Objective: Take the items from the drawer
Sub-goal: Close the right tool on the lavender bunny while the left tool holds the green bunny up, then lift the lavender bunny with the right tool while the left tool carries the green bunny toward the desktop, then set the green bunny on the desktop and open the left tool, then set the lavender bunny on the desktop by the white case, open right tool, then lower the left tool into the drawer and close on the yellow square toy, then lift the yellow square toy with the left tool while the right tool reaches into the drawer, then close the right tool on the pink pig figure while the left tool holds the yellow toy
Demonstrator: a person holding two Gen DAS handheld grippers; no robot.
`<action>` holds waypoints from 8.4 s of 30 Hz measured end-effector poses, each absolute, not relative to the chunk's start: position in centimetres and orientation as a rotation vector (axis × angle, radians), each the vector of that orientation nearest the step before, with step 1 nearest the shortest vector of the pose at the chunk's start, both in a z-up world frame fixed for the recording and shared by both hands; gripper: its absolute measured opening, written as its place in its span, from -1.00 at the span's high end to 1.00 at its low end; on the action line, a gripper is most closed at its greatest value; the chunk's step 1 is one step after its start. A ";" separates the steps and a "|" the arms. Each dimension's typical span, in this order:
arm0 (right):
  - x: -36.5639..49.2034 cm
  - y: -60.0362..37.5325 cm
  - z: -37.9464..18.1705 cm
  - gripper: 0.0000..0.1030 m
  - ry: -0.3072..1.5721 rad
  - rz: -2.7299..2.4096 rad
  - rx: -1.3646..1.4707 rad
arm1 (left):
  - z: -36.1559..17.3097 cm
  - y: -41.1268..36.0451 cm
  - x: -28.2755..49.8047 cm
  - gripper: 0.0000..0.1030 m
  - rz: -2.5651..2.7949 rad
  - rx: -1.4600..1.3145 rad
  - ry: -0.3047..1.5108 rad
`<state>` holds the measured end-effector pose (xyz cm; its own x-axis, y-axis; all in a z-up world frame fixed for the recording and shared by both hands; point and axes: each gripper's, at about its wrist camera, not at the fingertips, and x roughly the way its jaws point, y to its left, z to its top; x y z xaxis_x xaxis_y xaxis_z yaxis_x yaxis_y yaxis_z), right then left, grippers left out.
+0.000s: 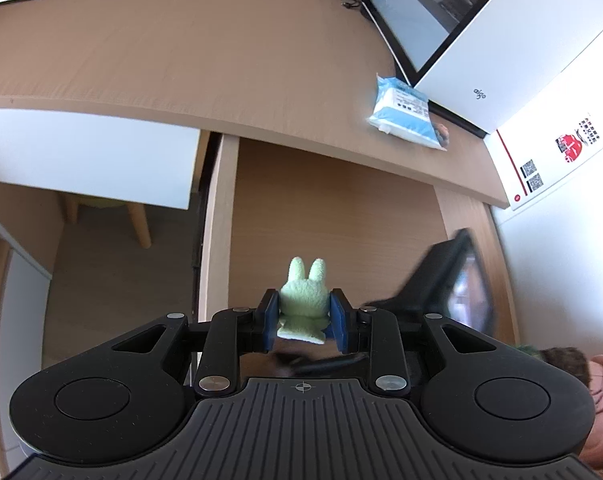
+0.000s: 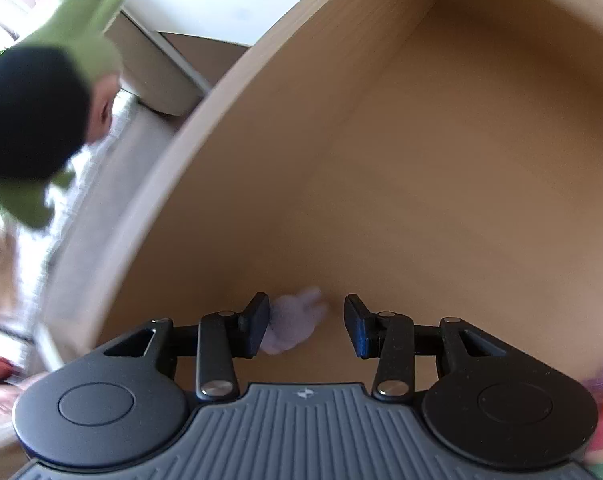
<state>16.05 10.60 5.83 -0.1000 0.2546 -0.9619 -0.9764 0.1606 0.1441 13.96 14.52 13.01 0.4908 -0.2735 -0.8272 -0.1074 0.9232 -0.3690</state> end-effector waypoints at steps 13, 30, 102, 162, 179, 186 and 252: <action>20.6 7.9 7.4 -0.06 1.250 1.189 -0.574 | 11.5 13.8 12.9 0.40 -0.098 -0.387 1.127; 17.5 6.4 6.5 0.43 1.152 1.203 -0.805 | 9.7 11.7 12.4 0.40 -0.192 -0.314 1.205; 23.6 -6.3 15.5 0.46 0.967 0.764 -0.395 | 12.4 10.4 32.6 0.37 -0.097 -0.139 0.776; 25.3 -11.7 13.5 -0.72 1.051 0.653 -0.214 | 3.5 0.7 21.6 0.38 -0.333 -0.279 1.374; 19.6 -15.6 13.9 -0.72 0.983 0.572 -0.339 | 0.5 -3.6 21.9 0.22 -0.300 -0.186 1.419; 19.0 -16.3 13.5 -0.73 0.980 0.539 -0.347 | 0.1 -4.7 21.9 0.06 -0.328 -0.151 1.394; 25.2 -4.8 3.4 0.09 1.602 0.678 -0.720 | 8.1 14.0 13.4 0.17 -0.148 -0.604 1.146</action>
